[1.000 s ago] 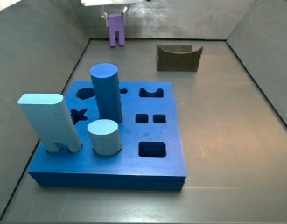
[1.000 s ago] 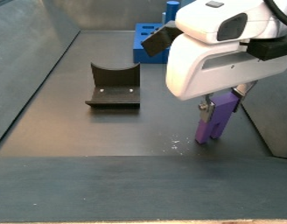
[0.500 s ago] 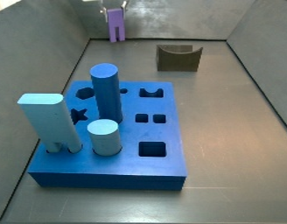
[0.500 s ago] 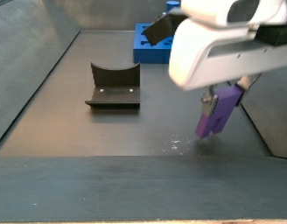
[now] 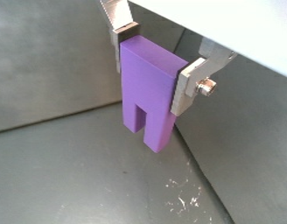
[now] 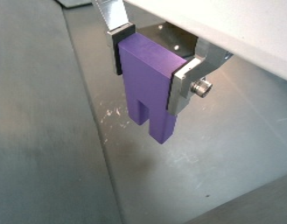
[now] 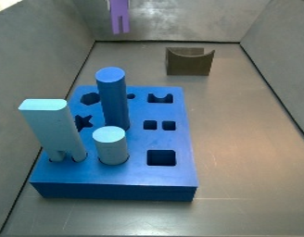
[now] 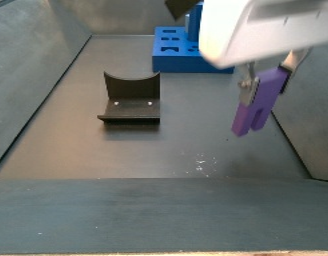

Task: Pick up the double-square object. Move to above the board. Insert the double-square object.
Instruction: Move to above the board.

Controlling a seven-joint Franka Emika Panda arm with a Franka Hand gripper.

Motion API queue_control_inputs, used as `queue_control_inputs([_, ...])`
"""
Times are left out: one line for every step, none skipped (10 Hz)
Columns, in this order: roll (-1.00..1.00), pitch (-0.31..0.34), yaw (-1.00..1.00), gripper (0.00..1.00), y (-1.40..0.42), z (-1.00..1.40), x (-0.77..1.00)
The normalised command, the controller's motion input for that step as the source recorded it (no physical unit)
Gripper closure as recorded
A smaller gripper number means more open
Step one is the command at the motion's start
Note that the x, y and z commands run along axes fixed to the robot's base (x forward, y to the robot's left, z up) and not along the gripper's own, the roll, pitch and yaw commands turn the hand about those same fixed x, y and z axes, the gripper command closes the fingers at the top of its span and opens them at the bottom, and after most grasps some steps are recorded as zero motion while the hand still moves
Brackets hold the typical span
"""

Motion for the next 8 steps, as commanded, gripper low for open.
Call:
queue_control_inputs([0.11, 0.081, 0.03, 1.0, -0.14, 1.0, -0.05])
queue_control_inputs([0.12, 0.076, 0.03, 1.0, -0.14, 1.0, -0.05])
queue_control_inputs([0.12, 0.077, 0.03, 1.0, -0.13, 1.0, -0.05])
queue_control_inputs([0.12, 0.078, 0.03, 1.0, -0.13, 1.0, -0.04])
queue_control_inputs([0.11, 0.077, 0.03, 1.0, -0.11, 1.0, -0.04])
queue_control_inputs([0.1, 0.082, 0.03, 1.0, -0.11, 1.0, -0.03])
queue_control_inputs([0.1, 0.089, 0.03, 1.0, -0.1, 1.0, -0.03])
queue_control_inputs([0.1, 0.09, 0.03, 1.0, -0.09, 1.0, -0.03])
